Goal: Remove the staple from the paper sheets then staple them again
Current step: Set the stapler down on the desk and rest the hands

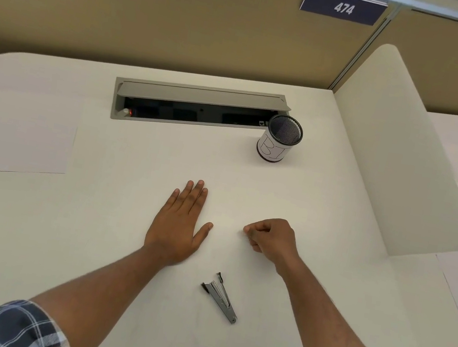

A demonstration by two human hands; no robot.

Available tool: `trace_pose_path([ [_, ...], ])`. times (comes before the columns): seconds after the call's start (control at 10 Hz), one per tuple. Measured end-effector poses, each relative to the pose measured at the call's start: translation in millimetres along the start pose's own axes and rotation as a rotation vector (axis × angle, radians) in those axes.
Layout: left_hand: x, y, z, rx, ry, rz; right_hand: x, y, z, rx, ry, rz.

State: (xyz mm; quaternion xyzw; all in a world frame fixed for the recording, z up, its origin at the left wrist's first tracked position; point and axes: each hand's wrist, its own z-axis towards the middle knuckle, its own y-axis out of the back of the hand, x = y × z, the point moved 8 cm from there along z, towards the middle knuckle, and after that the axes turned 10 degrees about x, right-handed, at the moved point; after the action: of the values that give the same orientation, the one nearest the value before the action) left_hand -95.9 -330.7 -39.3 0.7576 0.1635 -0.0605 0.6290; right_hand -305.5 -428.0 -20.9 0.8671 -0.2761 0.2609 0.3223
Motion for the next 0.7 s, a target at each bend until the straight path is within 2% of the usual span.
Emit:
trace_pose_path([
  [0.1,0.2,-0.3,-0.2,0.007,0.001,0.003,-3.8,-2.5,-1.5,0.065,0.001,0.207],
  [0.2,0.2,0.6,-0.2,0.006,0.002,0.000,-4.2,-3.1,-2.4,0.037,0.012,0.222],
  [0.3,0.0,0.9,-0.2,0.007,0.002,0.006,6.8,0.1,-6.2,-0.103,0.141,-0.111],
  [0.4,0.4,0.1,-0.3,0.008,0.004,0.008,17.1,-7.3,-10.7,-0.141,0.230,-0.380],
  [0.5,1.0,-0.9,0.6,0.013,0.005,0.006,25.9,-12.7,-13.4,-0.168,0.268,-0.537],
  [0.7,1.0,-0.7,-0.1,0.006,0.001,0.000,33.4,-15.8,-9.7,-0.155,0.273,-0.663],
])
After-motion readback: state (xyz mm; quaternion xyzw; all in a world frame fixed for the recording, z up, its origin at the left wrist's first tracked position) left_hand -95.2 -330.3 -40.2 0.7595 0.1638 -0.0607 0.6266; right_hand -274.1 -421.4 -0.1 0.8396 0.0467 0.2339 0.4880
